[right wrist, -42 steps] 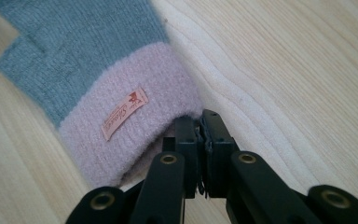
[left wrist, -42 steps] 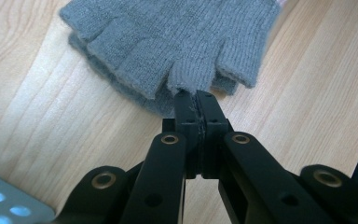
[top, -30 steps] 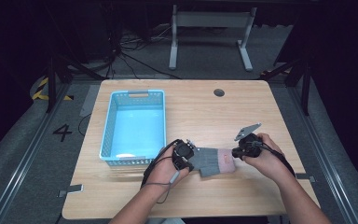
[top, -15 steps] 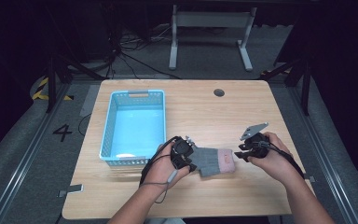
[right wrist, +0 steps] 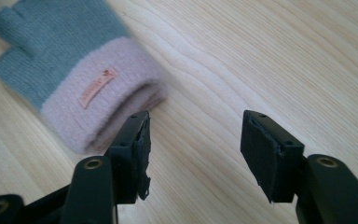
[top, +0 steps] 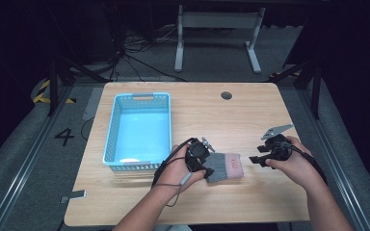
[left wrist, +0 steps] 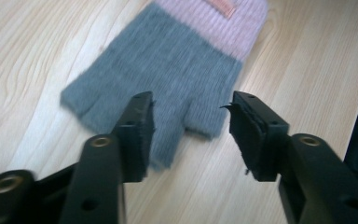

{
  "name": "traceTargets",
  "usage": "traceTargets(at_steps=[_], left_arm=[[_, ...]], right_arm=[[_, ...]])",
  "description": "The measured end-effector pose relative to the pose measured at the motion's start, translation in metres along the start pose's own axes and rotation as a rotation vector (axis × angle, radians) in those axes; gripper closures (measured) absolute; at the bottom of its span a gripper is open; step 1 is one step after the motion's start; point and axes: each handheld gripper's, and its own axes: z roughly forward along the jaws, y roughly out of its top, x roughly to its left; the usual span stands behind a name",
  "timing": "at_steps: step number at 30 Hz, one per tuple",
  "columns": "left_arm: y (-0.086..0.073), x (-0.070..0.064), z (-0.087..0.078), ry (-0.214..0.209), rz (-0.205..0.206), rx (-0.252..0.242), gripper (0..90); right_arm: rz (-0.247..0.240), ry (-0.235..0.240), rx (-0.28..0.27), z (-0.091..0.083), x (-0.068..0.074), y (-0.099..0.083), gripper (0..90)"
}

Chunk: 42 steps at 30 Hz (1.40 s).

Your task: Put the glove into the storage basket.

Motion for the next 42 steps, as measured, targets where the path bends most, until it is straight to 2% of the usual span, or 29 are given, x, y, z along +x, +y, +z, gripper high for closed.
traceTargets(at_steps=[2,4,8,14,18,20,23,26,31,34,42], left_arm=[[0.002,0.000,0.002,0.004,0.004,-0.001,48.8],[0.006,0.001,0.005,0.010,0.012,0.001,47.1],[0.015,0.002,0.013,-0.012,0.006,-0.015,44.1],[0.024,0.002,0.030,-0.005,0.031,0.033,42.5],[0.028,0.003,0.040,0.000,0.031,0.028,38.1],[0.029,0.004,0.041,0.001,0.029,0.027,35.1],[0.030,0.007,0.049,0.029,0.027,0.051,30.4],[0.030,0.008,0.052,0.079,0.011,0.069,21.3],[0.031,0.012,0.059,0.062,0.004,0.074,17.6],[0.031,0.011,0.064,0.055,0.021,0.091,17.3],[0.031,0.007,0.071,0.080,0.061,0.120,15.5]], right_arm=[[0.005,-0.001,0.003,-0.001,-0.004,-0.003,44.0],[-0.021,-0.003,0.024,-0.001,-0.006,-0.005,44.0],[-0.032,-0.022,0.029,-0.004,-0.013,-0.009,42.9],[0.020,-0.024,0.045,-0.005,-0.023,-0.015,43.0],[0.063,-0.019,0.051,-0.005,-0.028,-0.017,41.2],[0.070,-0.020,0.045,-0.005,-0.029,-0.018,39.1],[0.077,-0.019,0.042,-0.005,-0.029,-0.018,38.2],[0.080,-0.008,0.043,-0.006,-0.029,-0.018,38.9],[0.081,-0.004,0.045,-0.006,-0.029,-0.018,39.1],[0.081,0.000,0.044,-0.006,-0.029,-0.018,39.1],[0.079,0.001,0.050,-0.004,-0.029,-0.018,38.7]])
